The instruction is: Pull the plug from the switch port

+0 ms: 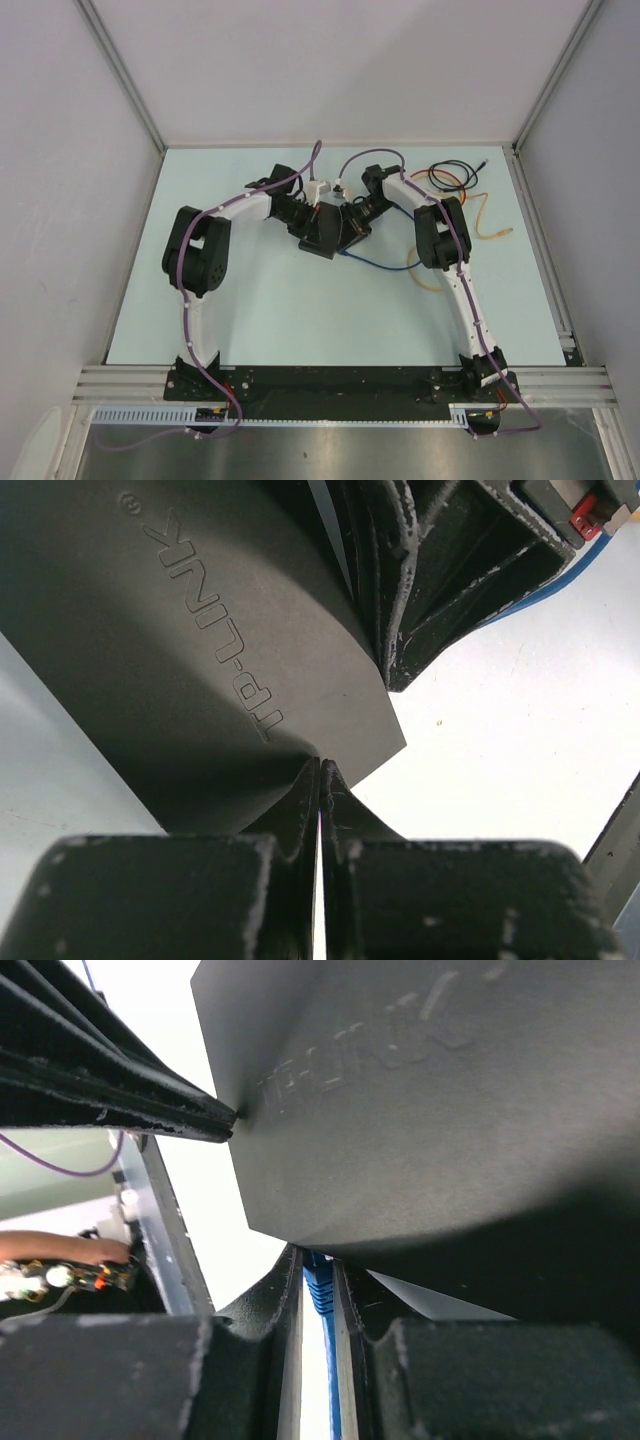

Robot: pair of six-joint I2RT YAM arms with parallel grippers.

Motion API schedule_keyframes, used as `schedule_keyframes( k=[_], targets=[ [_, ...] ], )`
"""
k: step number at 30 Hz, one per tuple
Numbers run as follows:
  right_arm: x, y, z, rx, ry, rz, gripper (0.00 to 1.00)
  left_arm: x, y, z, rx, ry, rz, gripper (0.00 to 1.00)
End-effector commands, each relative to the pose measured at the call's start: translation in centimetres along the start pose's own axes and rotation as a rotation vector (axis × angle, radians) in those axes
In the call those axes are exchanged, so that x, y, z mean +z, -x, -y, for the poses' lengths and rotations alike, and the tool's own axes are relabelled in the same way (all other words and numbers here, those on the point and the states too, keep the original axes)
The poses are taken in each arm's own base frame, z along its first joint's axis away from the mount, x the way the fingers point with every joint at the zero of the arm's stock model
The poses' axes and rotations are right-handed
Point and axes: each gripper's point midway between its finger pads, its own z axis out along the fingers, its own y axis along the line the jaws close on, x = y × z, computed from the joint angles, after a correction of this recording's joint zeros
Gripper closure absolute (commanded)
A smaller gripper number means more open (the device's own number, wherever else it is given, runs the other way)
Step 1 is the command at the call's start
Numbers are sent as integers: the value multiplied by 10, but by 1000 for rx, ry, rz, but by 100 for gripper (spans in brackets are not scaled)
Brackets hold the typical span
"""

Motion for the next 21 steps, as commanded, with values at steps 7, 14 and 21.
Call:
schedule_keyframes(
  k=[7, 14, 21],
  targets=[
    [-10, -32, 41, -106, -179, -146, 100, 8, -33, -17, 14, 100, -98, 100],
    [-18, -31, 40, -80, -162, -110, 100, 10, -32, -15, 20, 95, -97, 100],
    [-16, -81, 14, -261, -150, -358, 100, 10, -31, -13, 26, 91, -98, 100]
  ],
)
